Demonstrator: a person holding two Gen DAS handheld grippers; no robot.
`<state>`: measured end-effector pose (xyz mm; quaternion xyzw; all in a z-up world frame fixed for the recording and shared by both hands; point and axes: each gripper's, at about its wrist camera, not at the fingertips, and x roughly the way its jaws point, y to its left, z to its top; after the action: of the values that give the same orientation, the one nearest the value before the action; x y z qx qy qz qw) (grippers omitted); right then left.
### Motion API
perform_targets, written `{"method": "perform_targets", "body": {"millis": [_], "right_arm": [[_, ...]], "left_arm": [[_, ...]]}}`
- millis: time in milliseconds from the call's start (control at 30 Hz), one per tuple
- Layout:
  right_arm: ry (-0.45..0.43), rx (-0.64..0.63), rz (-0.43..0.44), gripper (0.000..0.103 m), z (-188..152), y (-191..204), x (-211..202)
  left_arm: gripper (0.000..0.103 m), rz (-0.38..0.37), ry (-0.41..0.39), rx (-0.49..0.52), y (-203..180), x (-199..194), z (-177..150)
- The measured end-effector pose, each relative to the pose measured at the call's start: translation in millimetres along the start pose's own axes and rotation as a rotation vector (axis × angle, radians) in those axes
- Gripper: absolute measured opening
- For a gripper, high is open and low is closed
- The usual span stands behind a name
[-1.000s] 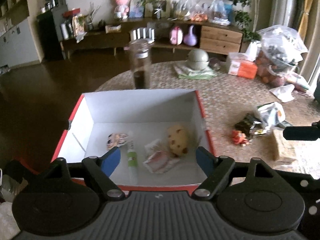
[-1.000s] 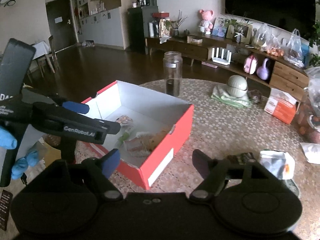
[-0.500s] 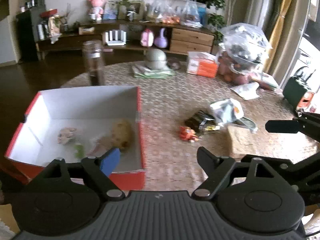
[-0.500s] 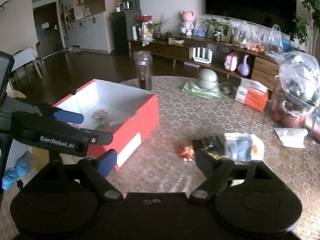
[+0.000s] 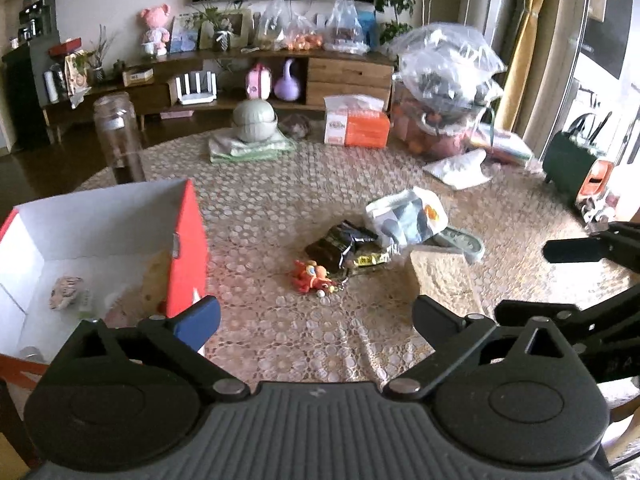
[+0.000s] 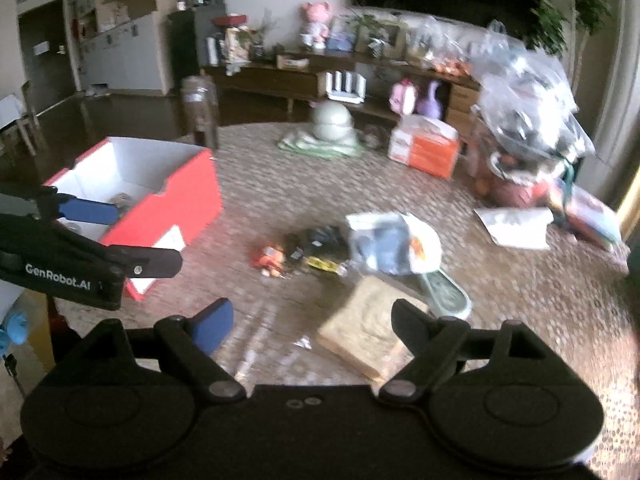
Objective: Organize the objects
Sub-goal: 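Reach the left gripper to the orange dragon keychain while the right reaches the bread bag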
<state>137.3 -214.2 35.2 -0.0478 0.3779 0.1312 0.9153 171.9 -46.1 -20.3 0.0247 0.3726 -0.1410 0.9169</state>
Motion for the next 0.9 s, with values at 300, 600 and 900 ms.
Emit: {"method": "perform_targets", "body": {"millis": [300,600,900], "right_arm": [[0.073,0.108,-0.056,0.086,-9.4,-39.7,37.9],[0.157,0.202,-0.091,0.086,-13.4,-59.0,86.4],[0.202,0.283,-0.116,0.086,-6.5,-61.2,123.4]], "left_arm": [[0.103,0.046,0.052,0.015,-19.4,65.6,-5.4],[0.103,0.094,0.062,0.051,-18.6,116.3,-5.9],[0.103,0.092,0.056,0.100,-14.2,147.0,-7.0]]}}
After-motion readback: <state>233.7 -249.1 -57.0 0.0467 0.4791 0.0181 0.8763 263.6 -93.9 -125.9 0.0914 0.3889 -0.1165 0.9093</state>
